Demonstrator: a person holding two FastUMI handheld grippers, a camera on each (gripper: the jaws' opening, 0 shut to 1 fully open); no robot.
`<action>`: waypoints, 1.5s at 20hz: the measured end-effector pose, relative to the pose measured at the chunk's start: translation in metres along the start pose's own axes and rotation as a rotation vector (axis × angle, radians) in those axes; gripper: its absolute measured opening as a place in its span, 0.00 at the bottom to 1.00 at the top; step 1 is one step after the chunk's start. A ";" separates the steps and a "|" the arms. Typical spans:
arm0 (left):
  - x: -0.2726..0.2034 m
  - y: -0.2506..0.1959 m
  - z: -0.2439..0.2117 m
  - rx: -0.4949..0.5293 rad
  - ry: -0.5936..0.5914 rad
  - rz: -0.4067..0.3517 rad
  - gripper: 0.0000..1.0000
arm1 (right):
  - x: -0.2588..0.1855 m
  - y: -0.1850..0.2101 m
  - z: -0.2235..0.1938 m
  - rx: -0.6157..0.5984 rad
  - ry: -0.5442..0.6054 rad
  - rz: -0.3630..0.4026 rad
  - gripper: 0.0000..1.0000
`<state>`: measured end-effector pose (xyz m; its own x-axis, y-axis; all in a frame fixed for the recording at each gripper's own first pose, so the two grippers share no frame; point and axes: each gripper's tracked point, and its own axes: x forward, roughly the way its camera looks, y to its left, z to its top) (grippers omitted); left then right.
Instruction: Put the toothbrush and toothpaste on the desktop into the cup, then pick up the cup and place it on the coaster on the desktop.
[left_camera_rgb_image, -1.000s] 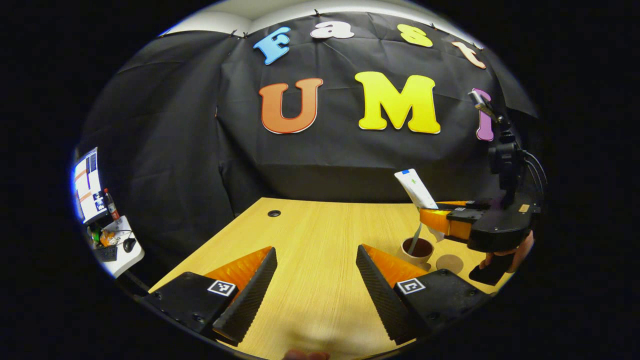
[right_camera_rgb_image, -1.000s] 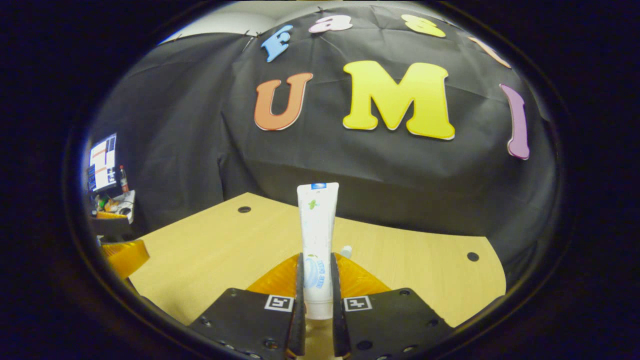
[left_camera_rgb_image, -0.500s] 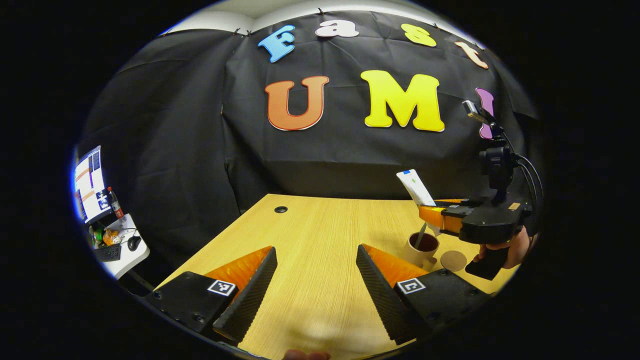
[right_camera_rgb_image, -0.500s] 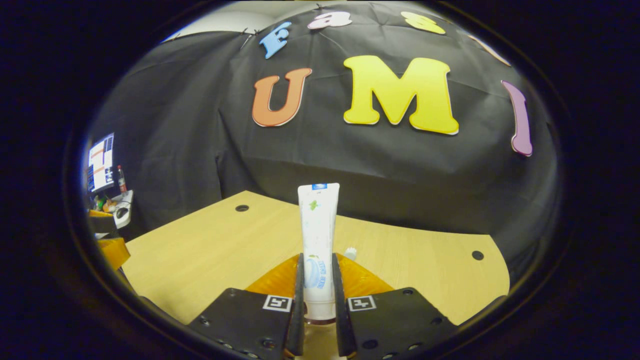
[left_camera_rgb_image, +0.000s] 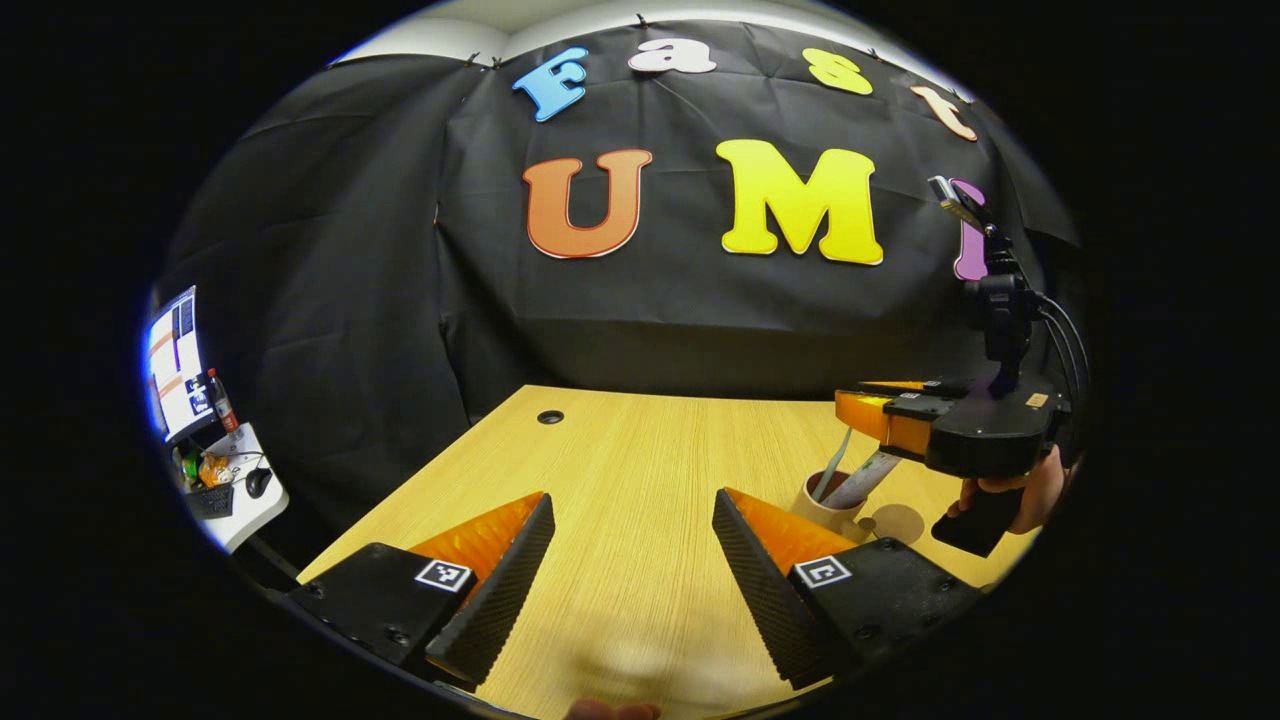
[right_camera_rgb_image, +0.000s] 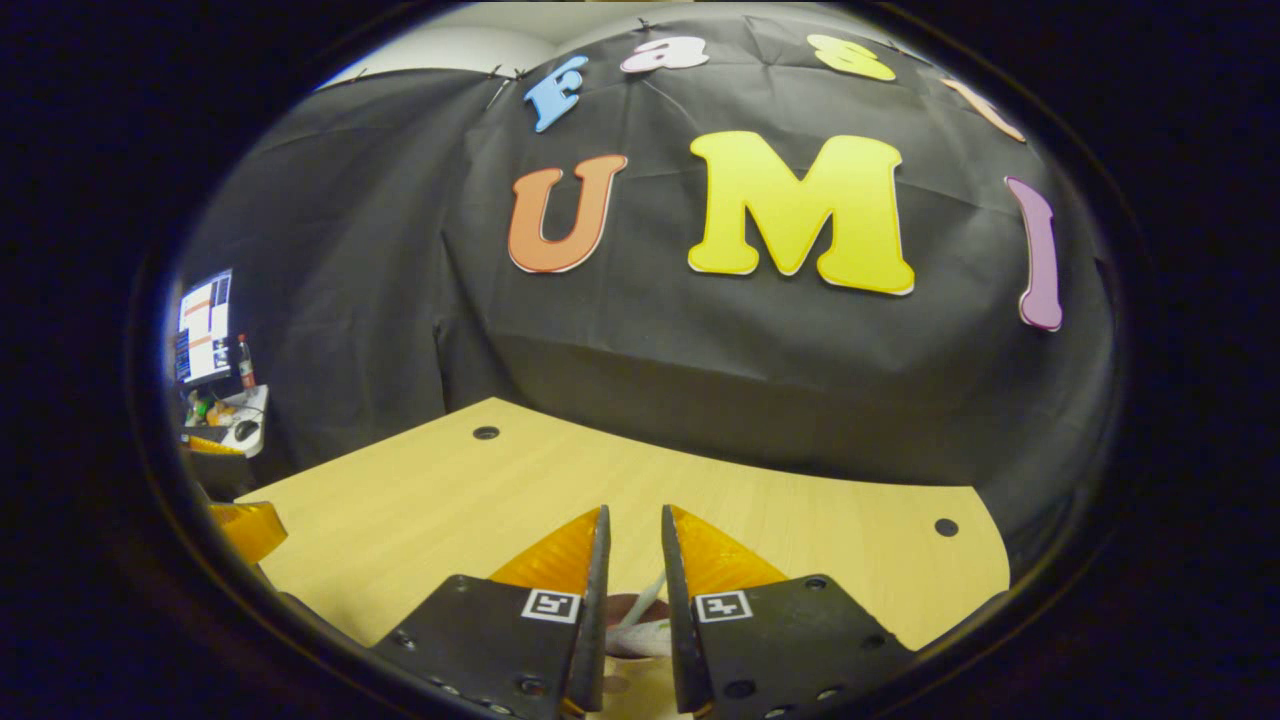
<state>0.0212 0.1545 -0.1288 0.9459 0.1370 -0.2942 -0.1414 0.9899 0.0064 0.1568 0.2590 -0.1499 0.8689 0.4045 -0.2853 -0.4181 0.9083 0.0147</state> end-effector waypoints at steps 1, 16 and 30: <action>0.002 -0.004 -0.002 -0.003 0.003 -0.011 1.00 | -0.005 -0.001 0.001 0.002 -0.003 0.002 0.28; 0.005 -0.134 -0.016 -0.030 0.059 -0.227 1.00 | -0.162 -0.095 -0.058 0.055 0.088 -0.188 0.84; 0.054 -0.208 -0.068 0.024 0.400 -0.177 1.00 | -0.242 -0.211 -0.115 0.159 0.199 -0.363 0.87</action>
